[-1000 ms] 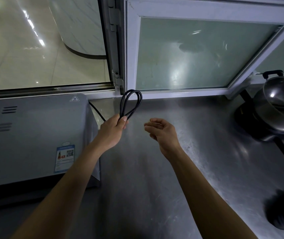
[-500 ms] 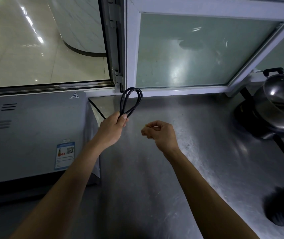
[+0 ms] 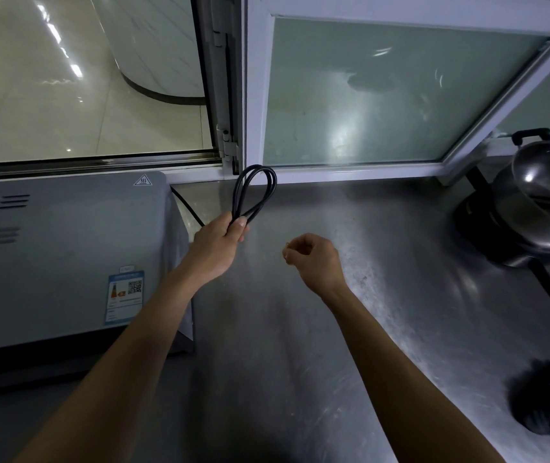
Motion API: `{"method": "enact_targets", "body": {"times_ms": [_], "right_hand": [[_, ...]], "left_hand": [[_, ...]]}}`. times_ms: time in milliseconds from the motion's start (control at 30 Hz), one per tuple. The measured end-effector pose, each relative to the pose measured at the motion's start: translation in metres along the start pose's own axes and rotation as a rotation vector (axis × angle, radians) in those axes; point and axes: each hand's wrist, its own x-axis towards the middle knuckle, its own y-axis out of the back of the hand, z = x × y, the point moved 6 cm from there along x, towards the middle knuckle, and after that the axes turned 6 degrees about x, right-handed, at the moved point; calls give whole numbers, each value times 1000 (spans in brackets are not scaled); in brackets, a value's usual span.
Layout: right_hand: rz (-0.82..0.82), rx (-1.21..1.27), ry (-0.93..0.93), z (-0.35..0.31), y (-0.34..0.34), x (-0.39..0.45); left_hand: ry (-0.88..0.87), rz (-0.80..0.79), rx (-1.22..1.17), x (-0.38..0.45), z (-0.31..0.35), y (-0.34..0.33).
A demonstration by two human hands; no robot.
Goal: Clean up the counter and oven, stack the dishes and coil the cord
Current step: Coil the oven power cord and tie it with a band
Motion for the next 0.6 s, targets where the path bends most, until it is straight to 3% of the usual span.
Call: {"method": "enact_targets", "body": {"times_ms": [600], "right_hand": [[-18, 163, -101, 12, -7, -6]], "left_hand": [[1, -2, 1, 0, -2, -1]]}}
